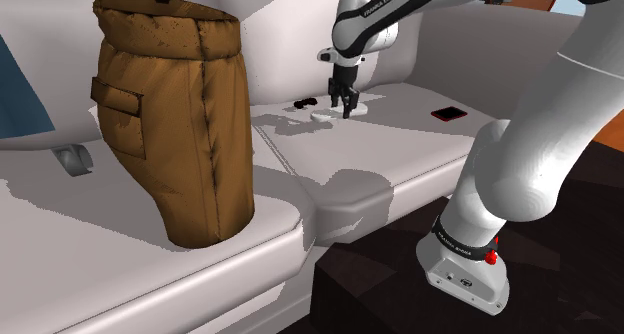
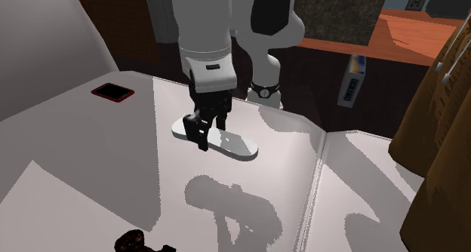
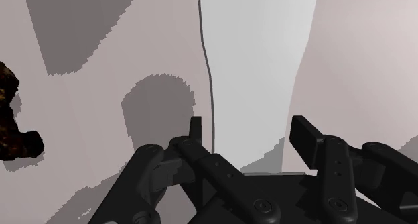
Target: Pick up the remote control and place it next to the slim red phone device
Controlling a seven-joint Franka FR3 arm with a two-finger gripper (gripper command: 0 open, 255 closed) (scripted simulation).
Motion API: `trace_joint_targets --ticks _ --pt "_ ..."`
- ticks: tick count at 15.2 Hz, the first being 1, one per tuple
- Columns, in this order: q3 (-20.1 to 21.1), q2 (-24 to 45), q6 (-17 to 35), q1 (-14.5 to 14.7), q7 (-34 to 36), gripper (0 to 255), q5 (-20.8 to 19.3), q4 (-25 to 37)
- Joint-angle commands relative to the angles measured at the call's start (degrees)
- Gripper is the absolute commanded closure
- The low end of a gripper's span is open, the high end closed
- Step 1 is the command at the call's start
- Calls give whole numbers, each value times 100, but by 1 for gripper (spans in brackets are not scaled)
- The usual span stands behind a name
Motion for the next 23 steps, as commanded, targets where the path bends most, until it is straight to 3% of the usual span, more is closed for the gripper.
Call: trace_joint_targets --ticks 1,5,14,23 --pt "13 -70 -165 -4 16 255 -27 100" --pt "50 -213 -463 -8 60 255 -81 265" --pt "-440 -1384 -598 -748 -610 255 -884 -611" --pt "-1092 -2172 -869 -1565 -1578 255 -1610 -938"
